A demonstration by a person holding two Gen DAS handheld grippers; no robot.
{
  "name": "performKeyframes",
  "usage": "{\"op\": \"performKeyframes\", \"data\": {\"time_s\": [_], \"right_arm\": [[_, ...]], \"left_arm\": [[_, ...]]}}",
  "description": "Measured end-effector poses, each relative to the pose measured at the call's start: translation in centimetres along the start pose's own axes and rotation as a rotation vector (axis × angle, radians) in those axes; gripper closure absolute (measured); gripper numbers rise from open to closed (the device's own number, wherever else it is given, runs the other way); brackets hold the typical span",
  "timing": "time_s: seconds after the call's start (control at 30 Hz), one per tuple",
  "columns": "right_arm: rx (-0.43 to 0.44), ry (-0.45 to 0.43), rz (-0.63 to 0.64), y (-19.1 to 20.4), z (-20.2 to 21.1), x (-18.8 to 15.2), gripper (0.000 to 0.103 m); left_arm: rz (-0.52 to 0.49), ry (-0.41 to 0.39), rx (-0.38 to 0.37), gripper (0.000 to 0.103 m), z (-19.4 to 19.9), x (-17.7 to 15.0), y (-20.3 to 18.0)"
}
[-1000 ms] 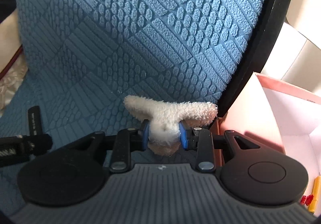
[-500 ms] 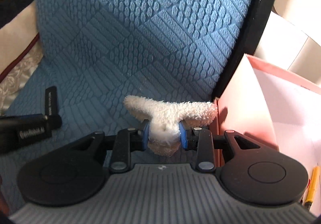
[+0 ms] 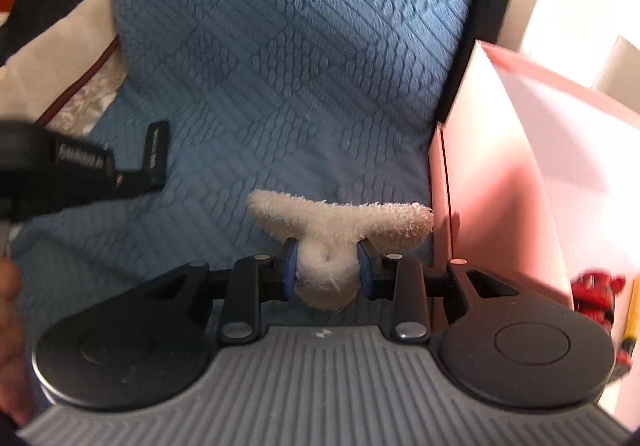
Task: Organize rigid objects
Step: 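Close the left gripper on the black USB stick while the right holds the plush toy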
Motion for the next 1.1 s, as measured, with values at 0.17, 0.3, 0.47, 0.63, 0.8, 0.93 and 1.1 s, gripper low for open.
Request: {"op": "performKeyframes", "data": {"time_s": [0.17,0.3,0.47,0.63,0.8,0.93,1.1], "right_arm": [[0.006,-0.022,0.034,0.6,-1.1,0.6,0.069],[0.029,-0.038,0.038,1.0,-2.2,1.6,0.069],[0.062,-0.057,0.091,2.4,-4.1,3.1,0.069],[0.102,-0.076,0.165,4.3,-5.4,4.3,0.069],[0.143,-0.088,0.179,5.4,-5.9,5.0,0.069],[0.144,-0.066,0.251,6.6,-7.0,4.8,0.069],[0.133,-0.080,0.317,7.1,-7.2,4.8,0.069]], "left_arm": [[0.081,0.005,-0.073,0.098,0.6,1.2,0.5],[0.132,0.017,-0.111,0.097,0.9,2.2,1.0],[0.172,0.033,-0.099,0.097,0.2,2.8,1.6],[0.200,0.040,-0.115,0.097,-0.8,3.3,1.6],[0.229,0.048,-0.101,0.097,-1.6,3.8,2.1],[0.261,0.059,-0.116,0.093,-2.3,4.1,2.7],[0.230,0.058,-0.110,0.061,-2.4,4.6,2.2]]}}
Point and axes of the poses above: each gripper's, at about its wrist camera, not at the fingertips, and z roughly against the way its jaws point, y to its left, x to its top, the point moved 4 cm from there along -z, roughly the way its jaws point, and after that the axes turned 1 degree about -y, right-handed, at the moved point
